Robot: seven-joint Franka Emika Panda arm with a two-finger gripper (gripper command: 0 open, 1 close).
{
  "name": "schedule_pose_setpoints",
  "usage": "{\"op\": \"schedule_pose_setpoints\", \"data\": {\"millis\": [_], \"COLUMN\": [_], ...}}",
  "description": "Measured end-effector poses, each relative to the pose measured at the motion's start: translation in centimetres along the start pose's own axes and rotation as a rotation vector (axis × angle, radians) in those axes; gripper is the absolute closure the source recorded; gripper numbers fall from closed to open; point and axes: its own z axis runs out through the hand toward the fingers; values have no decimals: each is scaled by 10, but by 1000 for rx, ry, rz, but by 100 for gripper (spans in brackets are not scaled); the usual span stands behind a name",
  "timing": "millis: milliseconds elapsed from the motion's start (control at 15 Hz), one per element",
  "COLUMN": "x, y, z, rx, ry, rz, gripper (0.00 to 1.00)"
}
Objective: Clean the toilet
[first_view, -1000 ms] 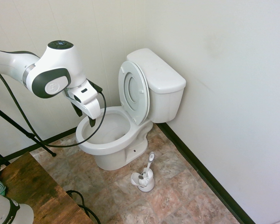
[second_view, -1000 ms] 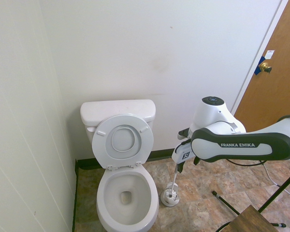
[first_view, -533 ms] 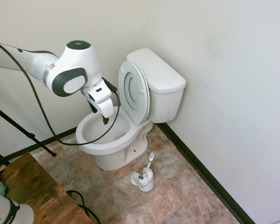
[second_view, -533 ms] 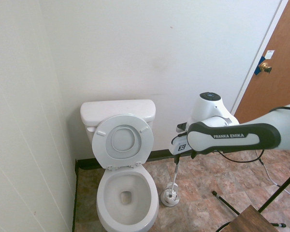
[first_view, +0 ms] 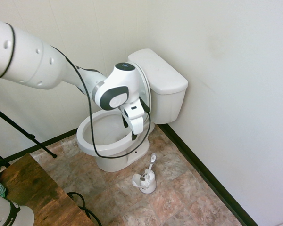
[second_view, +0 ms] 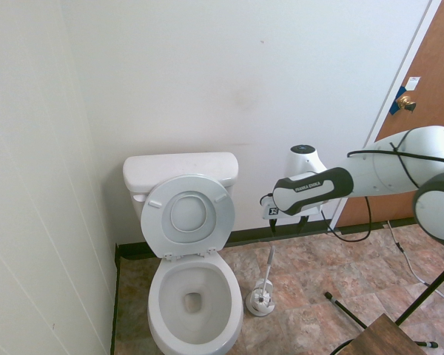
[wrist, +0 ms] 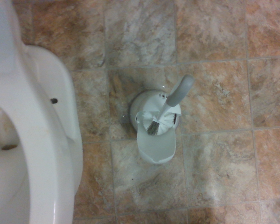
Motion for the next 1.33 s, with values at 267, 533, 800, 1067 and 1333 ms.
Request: {"op": "schedule_pose_setpoints", "data": {"millis": [267,533,800,1067,1333], "x": [9,31,42,61,83], "y": [-32,-36,-58,-80,-92], "z": [37,76,137,191,225], "rx": [-18,-2,2,12,-6], "ry": [-22,-29,-41,-8,10], "rz": [27,151,291,422,486], "gripper": [0,0,0,0,0]}}
